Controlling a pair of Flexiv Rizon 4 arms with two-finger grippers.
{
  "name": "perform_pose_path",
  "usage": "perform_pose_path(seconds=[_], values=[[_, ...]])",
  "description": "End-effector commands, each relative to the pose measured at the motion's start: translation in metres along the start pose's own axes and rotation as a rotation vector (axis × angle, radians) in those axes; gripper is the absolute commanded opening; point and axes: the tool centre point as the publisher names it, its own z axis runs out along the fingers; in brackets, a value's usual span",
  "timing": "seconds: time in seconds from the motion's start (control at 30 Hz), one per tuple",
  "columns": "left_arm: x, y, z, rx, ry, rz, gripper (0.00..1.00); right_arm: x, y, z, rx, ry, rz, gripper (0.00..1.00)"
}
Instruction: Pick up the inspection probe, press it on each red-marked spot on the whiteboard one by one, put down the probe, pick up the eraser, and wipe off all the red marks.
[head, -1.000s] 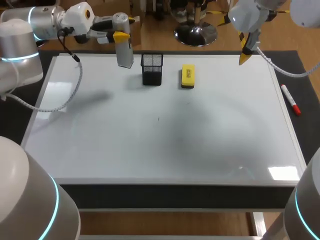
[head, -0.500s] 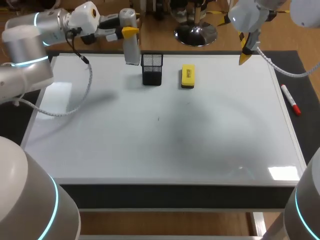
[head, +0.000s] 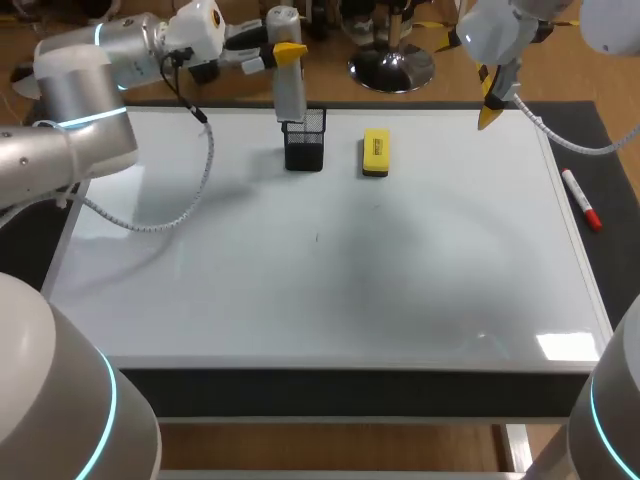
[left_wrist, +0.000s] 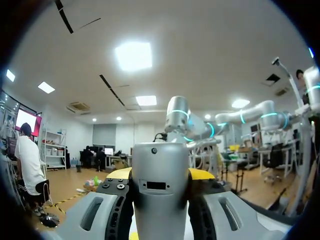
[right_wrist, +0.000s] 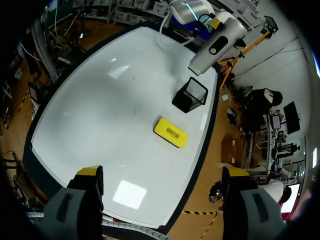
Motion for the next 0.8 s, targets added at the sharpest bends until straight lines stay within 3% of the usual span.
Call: perform_pose_path(seconds=[0.03, 0.8], values=[[-0.009, 0.007, 0.004, 0.01, 0.01, 0.001, 0.0, 0.0, 0.0, -0.001, 0.003, 0.004, -0.002, 1.0], [-0.024, 0.033, 0.013, 0.026, 0.037, -0.04, 0.0, 0.0, 0.0, -0.001, 0.003, 0.004, -0.002, 1.0]])
